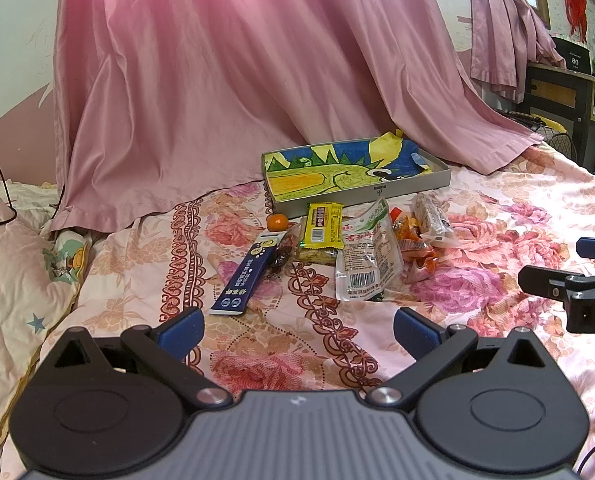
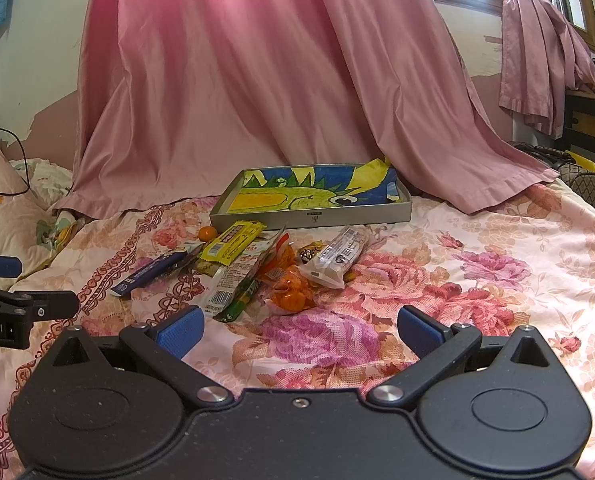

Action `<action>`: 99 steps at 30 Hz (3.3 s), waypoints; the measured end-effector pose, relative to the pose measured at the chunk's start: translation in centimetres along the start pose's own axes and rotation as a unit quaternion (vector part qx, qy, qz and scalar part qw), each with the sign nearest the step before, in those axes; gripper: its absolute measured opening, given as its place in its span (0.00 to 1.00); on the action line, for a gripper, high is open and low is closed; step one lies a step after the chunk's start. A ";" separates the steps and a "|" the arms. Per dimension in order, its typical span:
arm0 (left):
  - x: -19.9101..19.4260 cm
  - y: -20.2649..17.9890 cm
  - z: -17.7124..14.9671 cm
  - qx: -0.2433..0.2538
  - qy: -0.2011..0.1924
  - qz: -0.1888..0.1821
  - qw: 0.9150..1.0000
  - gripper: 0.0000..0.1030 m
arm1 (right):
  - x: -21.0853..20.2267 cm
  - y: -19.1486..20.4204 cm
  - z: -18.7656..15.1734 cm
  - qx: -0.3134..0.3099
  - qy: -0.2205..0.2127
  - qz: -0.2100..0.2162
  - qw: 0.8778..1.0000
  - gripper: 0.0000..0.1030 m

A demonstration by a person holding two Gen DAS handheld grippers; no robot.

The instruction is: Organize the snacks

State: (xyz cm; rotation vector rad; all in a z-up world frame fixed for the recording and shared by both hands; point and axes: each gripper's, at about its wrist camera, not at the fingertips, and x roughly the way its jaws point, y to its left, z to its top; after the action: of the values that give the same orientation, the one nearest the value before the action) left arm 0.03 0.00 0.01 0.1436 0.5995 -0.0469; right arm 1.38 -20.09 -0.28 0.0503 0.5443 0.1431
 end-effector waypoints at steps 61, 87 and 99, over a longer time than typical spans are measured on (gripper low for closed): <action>6.5 -2.6 6.6 -0.054 0.021 0.017 0.998 1.00 | 2.9 -7.0 6.0 -0.014 -0.007 0.009 1.000 0.99; 22.3 -0.8 8.0 -0.003 0.189 -0.186 0.964 1.00 | 18.7 -1.6 1.3 -0.101 0.111 0.131 0.980 0.89; 26.4 -0.5 6.7 -0.044 0.230 -0.237 0.943 0.96 | 20.7 -1.9 1.3 -0.088 0.109 0.132 0.981 0.80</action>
State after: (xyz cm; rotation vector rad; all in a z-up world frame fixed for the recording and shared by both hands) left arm 25.51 -1.56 -9.53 -0.0837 1.0944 -0.4636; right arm 19.80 -18.84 -9.97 -0.0657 0.7405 0.4597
